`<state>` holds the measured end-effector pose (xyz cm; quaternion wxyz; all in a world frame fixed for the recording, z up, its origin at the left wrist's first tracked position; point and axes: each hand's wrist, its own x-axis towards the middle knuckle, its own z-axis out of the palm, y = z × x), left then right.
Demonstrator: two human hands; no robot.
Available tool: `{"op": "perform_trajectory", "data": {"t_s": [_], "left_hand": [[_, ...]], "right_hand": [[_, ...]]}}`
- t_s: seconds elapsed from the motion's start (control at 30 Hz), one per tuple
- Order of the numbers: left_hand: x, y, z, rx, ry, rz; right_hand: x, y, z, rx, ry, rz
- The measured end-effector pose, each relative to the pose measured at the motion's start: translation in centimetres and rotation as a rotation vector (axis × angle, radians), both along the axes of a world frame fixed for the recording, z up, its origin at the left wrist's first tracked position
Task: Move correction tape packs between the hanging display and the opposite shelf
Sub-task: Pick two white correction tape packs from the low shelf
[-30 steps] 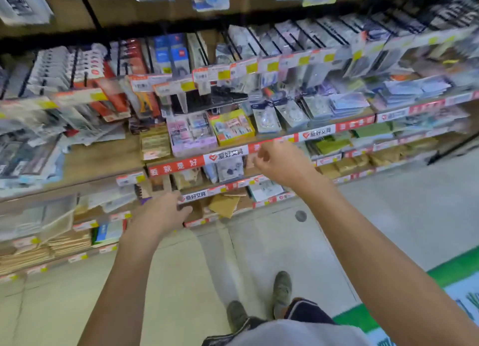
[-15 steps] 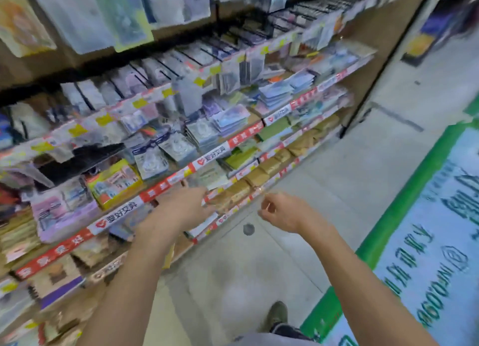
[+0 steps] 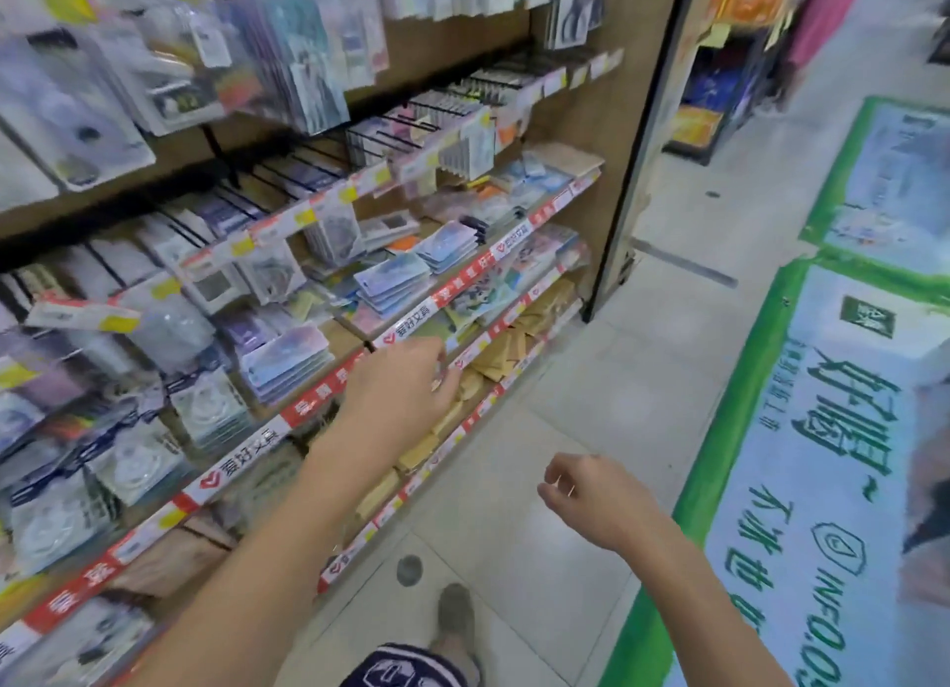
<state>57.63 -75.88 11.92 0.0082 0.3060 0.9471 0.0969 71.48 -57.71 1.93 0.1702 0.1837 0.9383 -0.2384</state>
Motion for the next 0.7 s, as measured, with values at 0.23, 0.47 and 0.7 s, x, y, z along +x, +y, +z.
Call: {"op": "perform_trajectory", "data": {"t_s": [0.23,0.47,0.7], "left_hand": [[-10.2,12.0,-4.0,-0.265,-0.144,-0.081],[-21.6,22.1,-6.1,-0.294,-0.337,-0.035],[-29.1,30.4,-8.3,-0.400,-0.494,-0.079]], "right_hand": [[-7.1,11.3,-1.0,0.020,-0.015,-0.053],[-19.3,22.5,0.9,0.036,-0.085,-0.024],[-28.6,30.6,2.5,-0.023,0.030,-0.031]]}}
